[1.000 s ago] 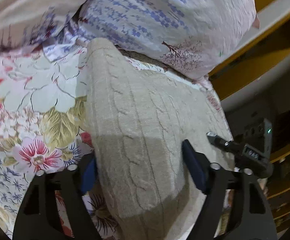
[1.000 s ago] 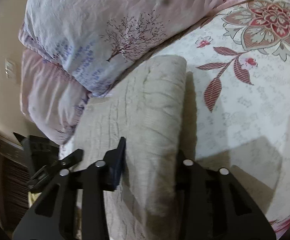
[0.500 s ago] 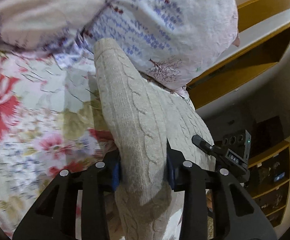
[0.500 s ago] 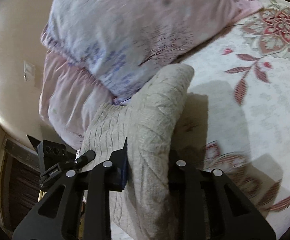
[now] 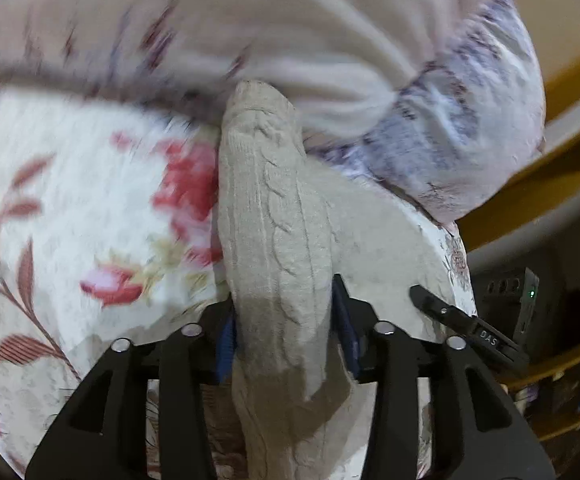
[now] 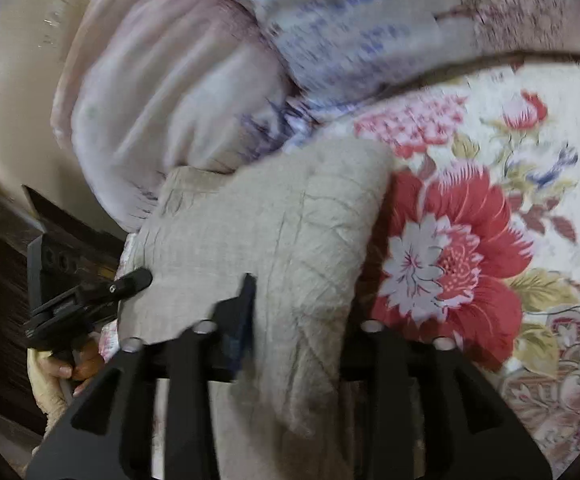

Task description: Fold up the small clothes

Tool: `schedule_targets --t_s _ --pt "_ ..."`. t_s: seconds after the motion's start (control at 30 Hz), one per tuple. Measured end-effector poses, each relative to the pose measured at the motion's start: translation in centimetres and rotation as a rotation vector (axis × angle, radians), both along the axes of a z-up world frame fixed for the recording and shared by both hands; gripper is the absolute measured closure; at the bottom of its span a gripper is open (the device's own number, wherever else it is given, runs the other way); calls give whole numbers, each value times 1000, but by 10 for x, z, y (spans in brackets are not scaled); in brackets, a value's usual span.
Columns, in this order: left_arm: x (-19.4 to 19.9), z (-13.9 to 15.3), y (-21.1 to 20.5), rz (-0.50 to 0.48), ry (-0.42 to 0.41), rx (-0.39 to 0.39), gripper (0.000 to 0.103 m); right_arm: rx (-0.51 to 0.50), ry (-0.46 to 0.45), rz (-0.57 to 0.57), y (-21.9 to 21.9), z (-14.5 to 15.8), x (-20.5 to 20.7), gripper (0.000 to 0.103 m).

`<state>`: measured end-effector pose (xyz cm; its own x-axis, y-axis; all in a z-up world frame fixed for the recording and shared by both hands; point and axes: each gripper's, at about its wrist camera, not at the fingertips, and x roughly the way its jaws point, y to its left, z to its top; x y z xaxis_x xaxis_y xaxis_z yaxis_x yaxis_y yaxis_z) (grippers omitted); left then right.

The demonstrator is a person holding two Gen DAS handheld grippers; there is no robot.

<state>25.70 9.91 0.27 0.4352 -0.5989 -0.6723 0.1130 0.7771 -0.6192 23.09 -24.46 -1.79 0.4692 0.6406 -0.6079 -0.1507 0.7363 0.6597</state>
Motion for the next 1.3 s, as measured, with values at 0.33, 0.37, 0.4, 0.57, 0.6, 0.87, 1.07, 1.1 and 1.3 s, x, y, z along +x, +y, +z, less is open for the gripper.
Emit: schedule_targets --t_s 0.33,0.37,0.4,0.57,0.6,0.87,1.07,1.1,1.3 --pt "-17 8 8 -5 -65 34 48 32 -50 -97 -32 21 5 73" --pt "-16 7 8 -2 -67 42 45 -3 -71 -93 -26 25 7 90" --pt "-15 7 7 4 -71 58 43 -58 -104 -101 -19 29 7 92" --pt "-11 4 -5 5 -82 101 36 -265 -123 -169 -8 27 12 94" --pt "-12 4 -6 1 -85 104 36 -267 -87 -181 -9 20 16 94" --pt "-36 18 -3 -11 -135 138 36 -340 -152 -178 -11 38 -13 65" --pt "-62 19 -5 -44 -173 206 36 -319 -277 -47 3 56 -64 65" --pt "-64 18 -8 -48 -178 225 36 -334 -284 -15 9 55 -69 65" --pt "-61 6 -18 -33 -171 277 32 -467 -205 7 30 29 -68 68"
